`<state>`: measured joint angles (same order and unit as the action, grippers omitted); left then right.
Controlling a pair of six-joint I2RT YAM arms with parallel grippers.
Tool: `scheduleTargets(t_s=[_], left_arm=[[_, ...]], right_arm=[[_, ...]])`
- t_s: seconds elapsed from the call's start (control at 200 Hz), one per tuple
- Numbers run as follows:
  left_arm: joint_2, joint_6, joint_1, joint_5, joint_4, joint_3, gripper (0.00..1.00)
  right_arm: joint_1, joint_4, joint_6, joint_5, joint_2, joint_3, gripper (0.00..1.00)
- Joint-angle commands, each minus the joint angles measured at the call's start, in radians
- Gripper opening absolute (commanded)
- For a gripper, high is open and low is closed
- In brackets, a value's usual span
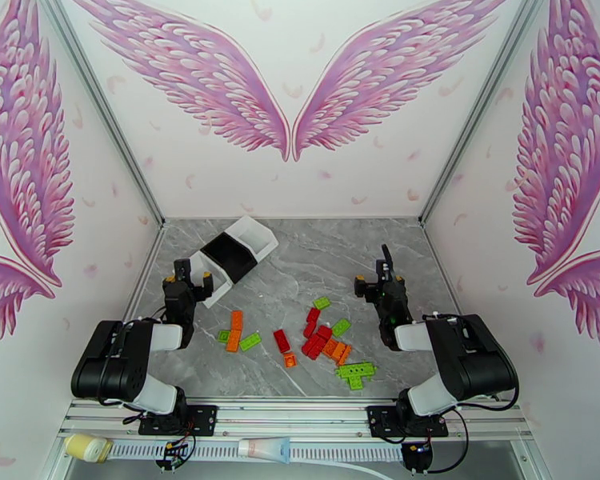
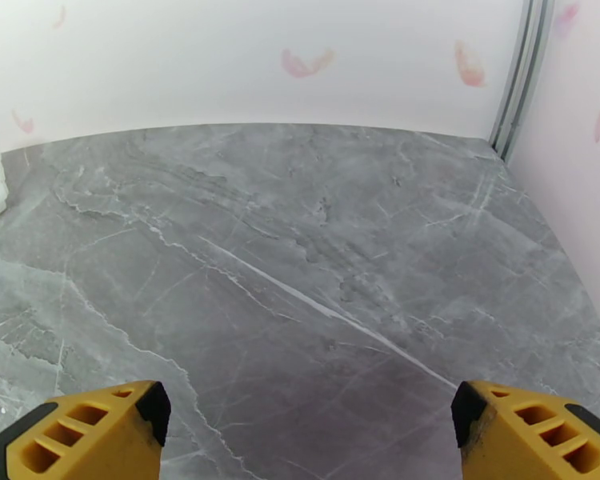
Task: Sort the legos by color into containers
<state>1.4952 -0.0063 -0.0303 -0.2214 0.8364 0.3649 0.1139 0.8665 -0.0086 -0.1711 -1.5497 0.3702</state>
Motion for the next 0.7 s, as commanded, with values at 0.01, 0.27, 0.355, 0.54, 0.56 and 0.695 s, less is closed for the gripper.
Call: scheduleTargets(t_s=[0.01,0.27,0.355,0.54,0.56,0.695], left_arm=[[-0.127,0.016,-0.021,-0.064,-0.108,0.035,0.99],[-0.377,-0.121,-0.055,-0.151,-0.412,0.09,0.99],[-0.416,-0.249,-0.079,-0.232,-0.564,0.147,0.99],[-0.4,-0.438,-0.156,-0.354,-0.855,0.306,0.99],[-0.393,-0.455,-0.164,-0.365,-0.877,0.32,0.99],[-0.312,-0.621,-0.208,-0.399,-0.991,0.419,0.99]], right_arm=[[-0.004,-0.111,-0.004,0.021,0.059,0.066,0.99],[0.004,-0.374,-0.02,0.098,0.201,0.181,0.99],[0.026,-0.446,-0.032,0.135,0.229,0.23,0.99],[0.127,-0.529,-0.047,0.192,0.254,0.315,0.99],[0.141,-0.535,-0.046,0.197,0.255,0.322,0.99],[0.244,-0.571,-0.043,0.217,0.24,0.384,0.99]])
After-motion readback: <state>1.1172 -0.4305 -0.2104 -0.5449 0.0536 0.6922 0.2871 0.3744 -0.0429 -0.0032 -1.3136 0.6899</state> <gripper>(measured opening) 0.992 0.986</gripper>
